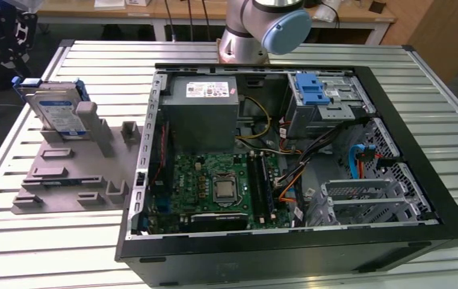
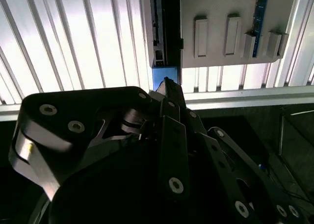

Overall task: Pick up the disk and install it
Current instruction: 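Pick up the disk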

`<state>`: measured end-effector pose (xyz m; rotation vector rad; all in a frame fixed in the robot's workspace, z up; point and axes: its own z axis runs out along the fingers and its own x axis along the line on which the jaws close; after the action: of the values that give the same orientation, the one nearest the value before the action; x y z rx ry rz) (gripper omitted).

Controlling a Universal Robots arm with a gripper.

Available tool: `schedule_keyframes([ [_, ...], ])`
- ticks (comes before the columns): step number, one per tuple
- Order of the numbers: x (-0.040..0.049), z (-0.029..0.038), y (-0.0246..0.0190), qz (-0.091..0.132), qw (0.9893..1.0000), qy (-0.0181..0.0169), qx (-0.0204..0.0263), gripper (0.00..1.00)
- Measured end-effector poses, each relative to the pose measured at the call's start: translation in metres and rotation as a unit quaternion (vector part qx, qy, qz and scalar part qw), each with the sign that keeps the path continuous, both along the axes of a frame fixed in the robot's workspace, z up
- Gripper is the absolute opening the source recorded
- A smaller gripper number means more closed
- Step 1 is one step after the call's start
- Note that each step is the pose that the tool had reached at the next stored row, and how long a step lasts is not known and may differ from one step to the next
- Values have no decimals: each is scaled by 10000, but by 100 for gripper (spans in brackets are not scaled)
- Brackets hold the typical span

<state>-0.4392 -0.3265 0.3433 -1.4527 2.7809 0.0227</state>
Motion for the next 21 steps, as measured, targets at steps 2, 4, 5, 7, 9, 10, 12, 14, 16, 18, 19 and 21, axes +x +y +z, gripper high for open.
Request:
schedule_keyframes([
  [2, 0, 0, 0, 1, 10000, 0, 0, 11],
  [4, 0, 0, 0, 12, 10000, -1, 0, 11],
  [5, 0, 0, 0, 37, 10000, -1, 0, 11],
  [7, 0, -1, 0, 157, 9999, -1, 0, 11],
  [9, 0, -2, 0, 338, 9994, -1, 0, 11],
  [10, 0, -2, 0, 431, 9991, -1, 0, 11],
  [12, 0, -4, 0, 611, 9981, -1, 0, 11],
  [14, 0, -6, 0, 790, 9969, -1, 0, 11],
  [16, 0, -8, 0, 969, 9953, -1, 0, 11],
  [18, 0, -11, 0, 1156, 9933, -1, 0, 11],
  [19, 0, -11, 0, 1246, 9922, -1, 0, 11],
  [21, 0, -14, 0, 1424, 9898, -1, 0, 11],
])
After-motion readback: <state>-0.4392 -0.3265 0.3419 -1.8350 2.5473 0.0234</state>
